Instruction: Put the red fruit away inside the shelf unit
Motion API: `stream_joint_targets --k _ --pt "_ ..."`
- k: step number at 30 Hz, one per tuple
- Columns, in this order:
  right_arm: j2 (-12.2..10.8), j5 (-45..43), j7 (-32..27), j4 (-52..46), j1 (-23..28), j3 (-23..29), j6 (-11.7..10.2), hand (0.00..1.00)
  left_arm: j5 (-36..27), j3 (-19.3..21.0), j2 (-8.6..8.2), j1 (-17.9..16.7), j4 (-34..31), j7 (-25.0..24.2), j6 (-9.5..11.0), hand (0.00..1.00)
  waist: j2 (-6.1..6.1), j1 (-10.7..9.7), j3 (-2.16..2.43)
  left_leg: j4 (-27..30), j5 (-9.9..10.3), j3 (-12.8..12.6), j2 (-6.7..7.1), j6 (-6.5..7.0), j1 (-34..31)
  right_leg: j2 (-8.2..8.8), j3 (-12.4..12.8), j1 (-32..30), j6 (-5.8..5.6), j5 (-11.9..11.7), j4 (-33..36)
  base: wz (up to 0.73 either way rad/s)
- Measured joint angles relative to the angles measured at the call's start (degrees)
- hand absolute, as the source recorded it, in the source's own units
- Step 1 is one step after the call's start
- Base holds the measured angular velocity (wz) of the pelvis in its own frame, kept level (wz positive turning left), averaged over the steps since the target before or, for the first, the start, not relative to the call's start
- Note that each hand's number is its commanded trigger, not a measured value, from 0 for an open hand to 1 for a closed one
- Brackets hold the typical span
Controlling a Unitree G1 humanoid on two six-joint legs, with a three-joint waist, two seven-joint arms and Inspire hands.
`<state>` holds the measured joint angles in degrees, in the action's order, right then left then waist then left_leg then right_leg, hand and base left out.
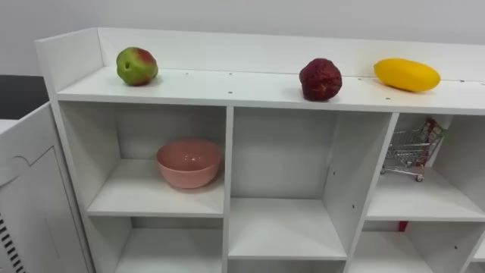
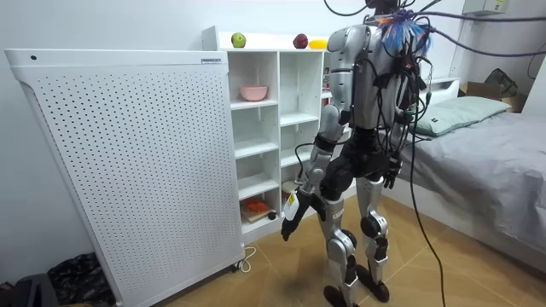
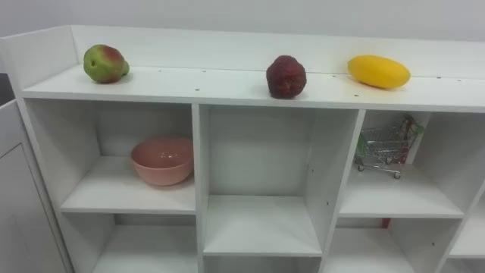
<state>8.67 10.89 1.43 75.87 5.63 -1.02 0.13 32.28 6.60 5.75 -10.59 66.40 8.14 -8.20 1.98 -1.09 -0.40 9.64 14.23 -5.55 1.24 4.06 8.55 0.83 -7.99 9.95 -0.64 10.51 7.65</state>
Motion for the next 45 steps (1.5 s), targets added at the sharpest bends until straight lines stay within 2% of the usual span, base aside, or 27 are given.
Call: stream_joint_targets --k 7,12,21,23,24,25,26,29,31,34,36,37,41,42,45 --pt "0.01 0.06 0.12 0.08 0.01 0.09 -0.01 0.0 0.06 0.0 0.0 0.04 -0.03 0.0 0.05 0.0 -0.11 -0.07 0.06 0.01 0.0 0.01 0.01 0.0 -0.02 0.0 0.01 0.04 0.0 0.0 0.01 0.0" --pt "0.06 2.76 0.94 -0.12 0.12 0.06 0.0 0.0 0.01 0.02 0.02 -0.29 -0.83 0.1 0.27 0.0 -0.44 0.0 0.27 0.0 0.0 0.02 0.02 0.0 -0.01 0.0 -0.03 0.05 0.0 0.0 0.04 0.0" --pt "0.08 3.88 1.23 -1.5 -0.27 -0.17 -0.01 0.0 -0.13 -1.24 0.8 -0.16 -1.24 0.3 3.07 0.0 -0.45 0.03 0.16 0.02 0.0 -0.02 0.02 0.0 0.11 0.02 0.02 0.0 0.0 0.0 0.1 0.0" --pt "0.07 3.86 1.01 -5.57 -0.25 0.21 -0.07 0.0 -0.14 -1.22 0.8 -0.17 -1.24 0.51 3.77 0.0 -0.57 -0.02 -0.13 0.02 0.0 -0.24 0.02 0.01 0.11 0.04 0.02 -0.02 0.0 0.0 0.1 -0.05" --pt "0.07 3.79 0.98 -6.8 -0.27 0.2 -0.09 0.0 -0.16 -1.23 0.8 -0.17 -1.24 0.63 3.91 0.0 -0.19 -0.02 -0.39 0.02 0.0 -0.28 0.02 0.0 0.11 0.03 0.01 -0.02 0.0 0.0 0.1 -0.04" --pt "0.08 3.76 0.58 -9.81 -0.32 0.19 -0.09 0.0 -0.17 -1.32 0.77 -0.17 -1.24 1.11 4.43 0.0 -0.64 -0.01 -0.21 -0.03 0.0 -0.28 0.02 0.0 0.1 0.02 -0.01 -0.01 0.0 0.0 0.11 0.0" --pt "0.1 3.76 0.09 -12.88 -0.67 0.19 -0.2 0.0 -0.15 -1.95 0.86 -0.17 -1.24 1.62 4.87 0.0 -0.35 -0.01 -0.5 0.01 0.0 -0.27 0.02 0.01 0.06 0.01 -0.07 -0.02 0.0 0.0 0.12 0.0" --pt "0.15 3.15 -1.72 -21.98 -1.4 0.25 -0.74 0.0 -0.14 -2.4 1.01 -0.14 -1.27 2.09 5.77 0.0 -0.57 0.02 -0.37 0.07 0.0 -0.23 0.02 0.0 0.02 0.0 0.02 -0.03 0.0 0.0 0.08 0.0" --pt "0.16 2.87 -2.52 -26.14 -2.22 0.26 -2.1 0.0 -0.23 -2.39 1.12 -0.17 -1.64 2.31 5.78 0.0 -0.27 -0.07 -0.31 0.07 0.0 -0.24 0.02 0.0 0.02 0.0 0.02 -0.05 0.0 0.0 0.03 0.0" --pt "0.1 1.76 -4.47 -37.89 -2.01 0.21 -2.02 0.0 -0.18 -2.49 1.17 -0.21 -2.28 2.45 6.21 0.0 -0.24 -0.02 -0.28 0.08 0.0 -0.23 0.04 0.0 -0.05 0.04 -0.01 -0.07 0.0 0.0 0.07 0.0" --pt "0.1 -0.21 -4.67 -44.34 -1.99 0.24 -3.12 0.0 -0.08 -2.46 1.35 -0.16 -2.38 2.53 6.26 0.0 -0.32 -0.13 -0.21 0.14 -0.01 -0.23 0.05 0.0 -0.02 0.06 0.01 -0.01 0.0 0.0 0.07 0.02" --pt "0.08 -1.43 -5.1 -47.57 -1.94 0.24 -4.19 0.0 -0.07 -2.48 1.49 -0.45 -2.8 2.66 6.34 0.0 -0.35 -0.09 -0.2 0.21 -0.01 -0.29 0.05 0.0 -0.05 0.07 0.17 0.0 0.0 0.0 0.12 0.05" --pt "0.09 -5.16 -6.35 -58.17 -1.71 0.06 -4.62 0.0 -0.11 -2.46 1.9 -0.68 -3.78 2.83 6.94 0.0 -0.24 0.52 -0.03 0.19 -0.02 -0.5 0.07 0.0 0.09 0.06 1.96 -0.66 0.0 0.0 0.06 -0.06" --pt "0.14 -5.64 -7.0 -60.58 -1.7 0.06 -4.62 0.0 -0.11 -2.45 1.97 -0.64 -3.82 2.96 6.96 0.0 -0.29 1.06 0.22 0.19 -0.02 -0.59 0.06 0.0 0.01 0.06 2.1 -0.87 0.0 0.0 0.1 -0.09" --pt "0.21 -5.72 -8.7 -65.1 -1.71 0.05 -5.21 0.0 -0.09 -2.54 1.98 -0.75 -4.27 3.15 6.98 0.0 -0.53 1.43 0.49 0.19 -0.03 -0.61 0.06 0.0 0.07 0.06 1.81 -0.82 0.0 0.0 0.09 -0.04"
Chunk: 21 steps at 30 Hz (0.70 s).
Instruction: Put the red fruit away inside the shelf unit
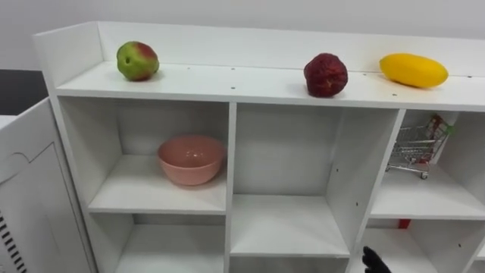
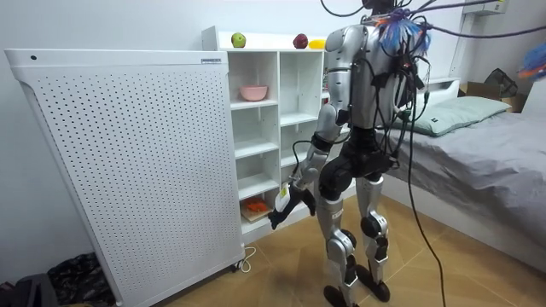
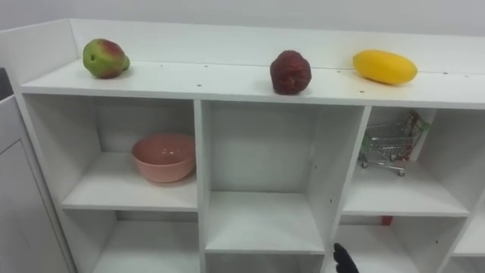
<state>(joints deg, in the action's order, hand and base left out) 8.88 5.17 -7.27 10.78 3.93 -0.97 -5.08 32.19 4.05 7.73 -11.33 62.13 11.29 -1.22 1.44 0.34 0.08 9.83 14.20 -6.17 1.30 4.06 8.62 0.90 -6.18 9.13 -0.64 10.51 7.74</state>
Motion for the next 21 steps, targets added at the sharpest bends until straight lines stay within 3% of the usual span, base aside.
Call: stream_joint_targets --k 2,7,16,21 --pt "0.01 -0.3 -1.01 -2.36 -0.05 -0.04 -1.33 0.0 0.02 0.0 0.0 -0.02 -0.24 0.89 0.34 0.0 0.01 0.34 0.11 0.08 -0.02 -0.01 -0.03 -0.01 0.04 -0.01 0.16 0.08 0.0 0.0 0.04 0.0" --pt "0.12 -0.89 -3.89 -7.5 -0.58 0.16 -1.56 0.0 0.03 -1.05 -0.02 -0.91 -0.21 2.44 0.5 0.0 0.0 0.34 0.1 0.47 -0.02 -0.09 -0.03 -0.01 -0.26 -0.01 0.26 0.26 0.0 0.0 0.09 0.0" --pt "0.94 -0.29 -9.11 -13.74 -7.5 0.73 -2.61 0.0 0.02 -2.42 0.01 -0.9 0.72 3.37 0.59 0.0 -0.06 0.69 -0.01 0.69 -0.04 0.03 -0.08 -0.05 -1.3 -0.07 -0.29 -0.45 0.0 0.0 0.27 0.0" --pt "2.52 -0.38 -10.43 -14.42 -12.31 2.92 -3.08 0.0 0.03 -2.42 -0.01 -1.28 -2.58 1.58 0.57 0.0 0.14 1.56 0.11 0.81 -0.06 0.29 -0.04 -0.06 -1.75 -0.05 -0.21 -0.87 0.0 -0.01 0.45 0.03"
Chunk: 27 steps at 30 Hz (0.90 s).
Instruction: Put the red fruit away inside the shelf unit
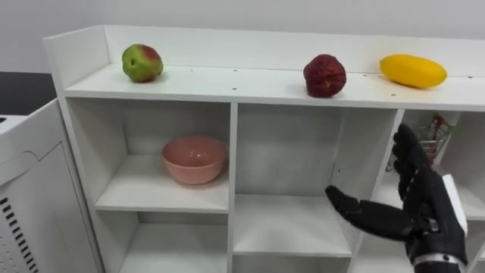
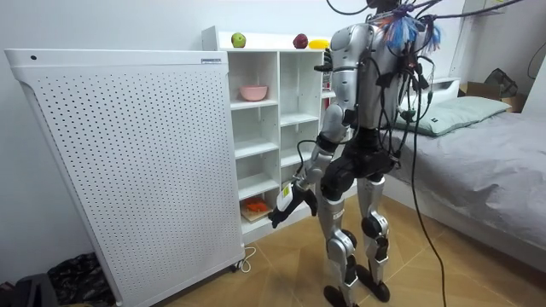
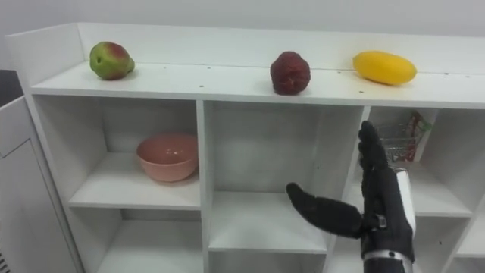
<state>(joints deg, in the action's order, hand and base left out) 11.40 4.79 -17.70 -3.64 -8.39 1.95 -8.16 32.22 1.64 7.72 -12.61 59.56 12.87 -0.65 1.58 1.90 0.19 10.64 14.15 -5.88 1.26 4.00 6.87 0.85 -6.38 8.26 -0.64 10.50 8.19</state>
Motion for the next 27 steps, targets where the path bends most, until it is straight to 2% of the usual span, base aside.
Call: stream_joint_targets --k 2,4,8,12,17,21,27 --pt "0.28 0.08 -0.49 -0.06 -1.43 0.52 -0.03 0.0 0.01 0.03 0.06 -0.47 -1.69 -0.04 0.01 0.0 0.27 0.15 0.14 0.08 -0.01 0.36 0.05 0.0 -0.21 0.0 0.07 -0.04 0.0 0.0 -0.12 0.07" --pt "0.52 0.69 -0.85 -0.05 -2.28 0.6 -0.05 0.0 0.02 -0.04 0.05 -0.54 -1.69 -0.04 0.01 0.0 0.42 0.1 0.09 0.09 -0.02 0.71 0.09 0.0 -0.13 0.01 0.24 -0.04 0.0 0.0 -0.24 0.09" --pt "2.03 1.85 -1.62 -0.05 -3.44 1.71 -0.05 0.0 0.01 -0.04 0.05 -0.37 -1.68 -0.04 -0.04 0.0 0.9 0.22 -0.2 0.1 -0.04 1.47 0.15 -0.01 -0.37 0.0 0.13 0.03 0.0 0.0 -0.41 0.09" --pt "2.17 1.72 -3.0 -0.03 -6.66 1.99 -0.07 0.0 0.04 0.19 0.05 -0.46 -1.66 -0.1 -0.19 0.0 1.27 0.35 -0.56 0.21 -0.14 1.49 0.13 -0.13 -0.72 0.01 -0.22 -0.19 0.0 0.0 -0.43 0.0" --pt "5.13 1.77 -4.71 0.37 -8.91 2.22 -0.48 0.0 0.05 0.34 0.22 -0.56 -1.68 -0.92 -0.27 0.0 2.29 1.68 -0.48 0.34 -0.22 1.71 0.1 -0.16 -0.7 0.04 -1.29 -0.04 0.0 0.0 -0.39 0.01" --pt "5.32 1.77 -5.85 0.69 -10.47 2.2 -0.48 0.0 0.05 0.34 0.43 -0.63 -1.63 -1.35 -0.65 0.0 2.49 2.05 -0.52 0.66 -0.22 1.86 0.15 -0.16 -0.72 0.12 -1.64 0.11 0.0 0.0 -0.37 0.0" --pt "6.45 2.12 -7.19 1.18 -10.95 2.2 -0.48 0.0 0.04 0.33 1.74 -0.66 -1.63 -2.65 -1.31 0.0 2.64 3.01 -0.69 0.98 -0.22 2.28 0.19 -0.16 -0.73 0.16 -1.83 0.56 0.0 0.0 -0.36 0.02"
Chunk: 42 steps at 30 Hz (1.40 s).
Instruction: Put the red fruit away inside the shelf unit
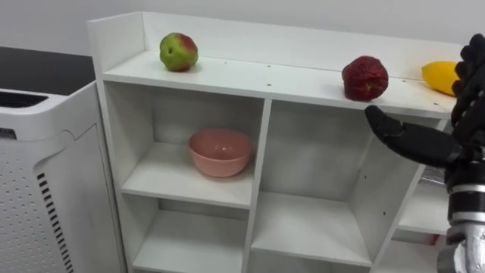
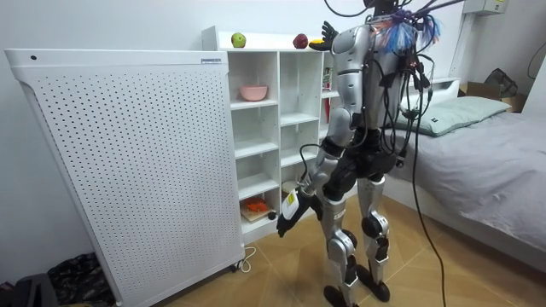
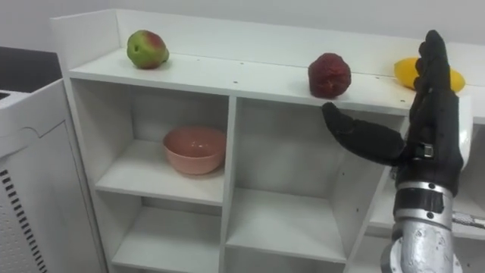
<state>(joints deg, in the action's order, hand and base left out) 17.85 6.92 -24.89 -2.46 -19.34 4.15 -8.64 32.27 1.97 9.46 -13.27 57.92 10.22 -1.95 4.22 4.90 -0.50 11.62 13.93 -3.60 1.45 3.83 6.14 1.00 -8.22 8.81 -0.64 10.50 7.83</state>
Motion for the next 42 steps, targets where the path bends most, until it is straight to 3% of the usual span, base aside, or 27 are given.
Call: stream_joint_targets --k 3,8,21,26,30,35,42 --pt "0.17 2.26 -0.04 0.63 -0.98 -0.03 0.0 0.0 0.0 0.02 0.2 0.0 0.0 -0.7 -0.59 0.0 0.04 0.1 -0.17 0.05 0.0 0.66 0.04 0.0 -0.15 0.01 -0.78 0.06 0.0 0.0 0.19 0.09" --pt "2.07 6.83 0.01 2.89 -3.33 -0.12 -0.01 0.0 -0.01 0.05 0.21 0.14 0.02 -0.87 -0.58 0.0 0.4 0.35 0.0 0.1 -0.01 1.13 0.07 -0.02 -0.43 0.0 -1.4 0.0 0.0 0.0 0.1 0.05" --pt "2.7 7.04 5.05 12.5 -7.75 -0.51 0.04 0.0 0.0 0.14 0.23 0.11 -0.02 -0.82 -0.64 0.0 0.58 0.2 0.08 0.23 -0.11 1.23 0.22 -0.02 -0.4 0.15 -1.59 0.22 0.0 0.0 -0.07 0.0" --pt "4.92 8.56 5.8 15.51 -9.28 -0.5 0.04 0.0 -0.04 0.17 0.62 0.16 -0.09 -1.01 -0.61 0.0 0.74 0.12 0.15 0.59 -0.15 1.51 0.23 -0.04 -0.42 0.21 -2.24 0.36 0.0 0.0 -0.06 0.03" --pt "5.41 8.55 6.89 16.25 -9.32 -0.54 0.04 0.0 -0.05 0.2 0.93 0.19 -0.09 -1.04 -0.61 0.0 0.97 0.19 0.16 0.77 -0.18 1.52 0.23 -0.07 -0.43 0.23 -2.27 0.43 0.0 0.0 -0.02 0.0" --pt "5.45 8.65 7.58 17.5 -9.32 -0.82 0.06 0.0 -0.05 0.2 1.17 0.27 -0.08 -1.22 -0.6 0.0 1.97 0.36 0.28 0.79 -0.35 1.45 0.23 -0.12 -0.5 0.46 -3.02 0.43 0.0 0.0 0.02 0.0" --pt "6.73 10.55 8.43 17.5 -9.33 -2.37 0.06 0.0 -0.1 0.2 1.67 0.25 -0.07 -1.4 -0.6 0.0 3.06 0.51 -0.04 0.48 -0.38 1.6 0.24 -0.11 -0.57 0.36 -3.38 0.51 0.0 0.0 0.31 0.0"
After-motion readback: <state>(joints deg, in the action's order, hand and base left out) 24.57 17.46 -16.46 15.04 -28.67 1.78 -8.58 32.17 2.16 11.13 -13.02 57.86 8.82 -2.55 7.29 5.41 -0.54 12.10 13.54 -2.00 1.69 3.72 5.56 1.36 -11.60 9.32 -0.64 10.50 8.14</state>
